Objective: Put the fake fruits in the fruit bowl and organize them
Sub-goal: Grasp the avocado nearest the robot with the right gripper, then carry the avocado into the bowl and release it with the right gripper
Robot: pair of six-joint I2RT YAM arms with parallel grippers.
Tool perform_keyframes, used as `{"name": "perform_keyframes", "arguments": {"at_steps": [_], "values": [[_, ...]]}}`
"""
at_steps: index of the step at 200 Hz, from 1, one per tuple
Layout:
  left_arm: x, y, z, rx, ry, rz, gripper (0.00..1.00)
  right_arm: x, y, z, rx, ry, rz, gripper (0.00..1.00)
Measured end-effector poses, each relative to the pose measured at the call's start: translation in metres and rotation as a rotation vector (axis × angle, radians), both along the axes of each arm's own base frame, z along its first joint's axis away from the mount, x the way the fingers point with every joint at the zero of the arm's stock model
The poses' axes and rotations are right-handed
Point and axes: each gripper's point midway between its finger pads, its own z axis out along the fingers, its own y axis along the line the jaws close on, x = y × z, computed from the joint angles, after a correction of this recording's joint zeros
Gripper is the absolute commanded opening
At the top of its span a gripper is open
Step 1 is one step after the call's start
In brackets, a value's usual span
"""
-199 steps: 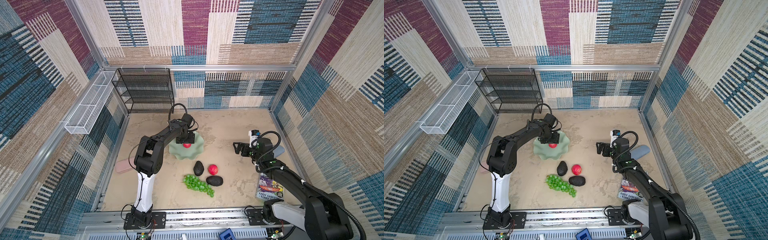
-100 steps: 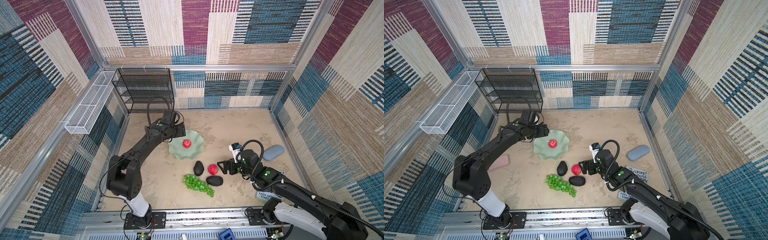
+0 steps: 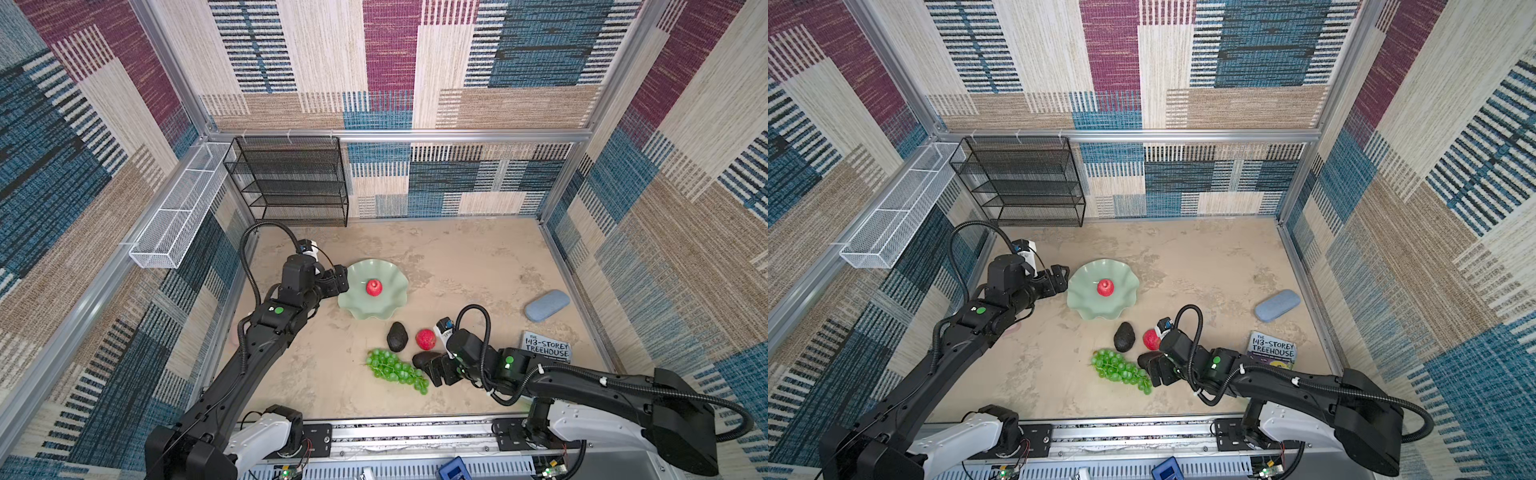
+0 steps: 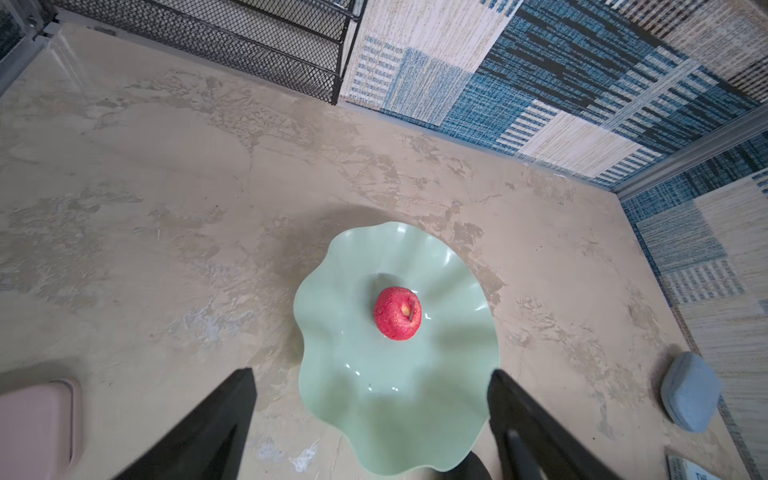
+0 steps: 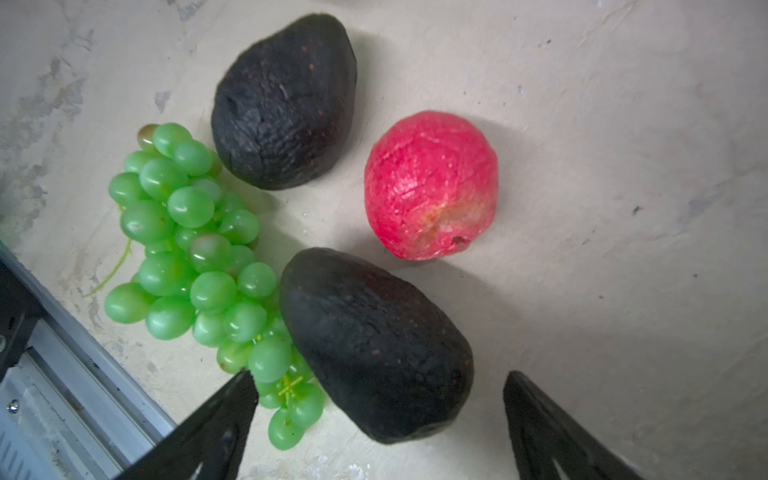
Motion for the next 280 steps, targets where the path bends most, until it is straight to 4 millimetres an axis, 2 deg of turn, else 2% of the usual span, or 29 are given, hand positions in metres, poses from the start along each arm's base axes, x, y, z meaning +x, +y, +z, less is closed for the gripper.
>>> {"name": "perform_keyframes", "arguments": {"at_steps": [26,54,107,152,187,208,227,244,259,280], "values": [[-0.003,0.011,-0.007,-0.015,0.014,0.035,0.9,0.006,0.001,-0.011,-0.034,-0.006,-0.02,0.88],[-0.005,0.013,-0.008,-0.044,0.02,0.04,0.91,0.013,0.005,-0.019,-0.047,-0.014,-0.037,0.83],[-0.009,0.015,-0.006,-0.065,0.013,0.038,0.9,0.021,0.009,-0.023,-0.048,-0.038,-0.052,0.58],[-0.013,0.019,-0.006,-0.077,0.011,0.053,0.9,0.01,-0.008,-0.019,-0.017,-0.037,-0.076,0.5],[-0.014,0.022,-0.007,-0.083,0.006,0.065,0.9,0.006,-0.018,0.006,0.044,-0.059,-0.11,0.5],[-0.017,0.025,-0.012,-0.087,0.01,0.08,0.9,0.009,-0.015,0.033,0.088,-0.079,-0.126,0.5],[-0.02,0.029,-0.014,-0.094,0.01,0.097,0.9,0.022,0.0,0.066,0.138,-0.127,-0.132,0.51],[-0.021,0.032,-0.014,-0.093,0.001,0.112,0.9,0.037,0.016,0.084,0.13,-0.174,-0.115,0.51],[-0.023,0.034,-0.012,-0.096,-0.008,0.117,0.9,0.055,0.036,0.097,0.114,-0.214,-0.092,0.51],[-0.029,0.037,-0.004,-0.104,-0.032,0.125,0.9,0.09,0.073,0.117,0.124,-0.278,-0.046,0.5]]}}
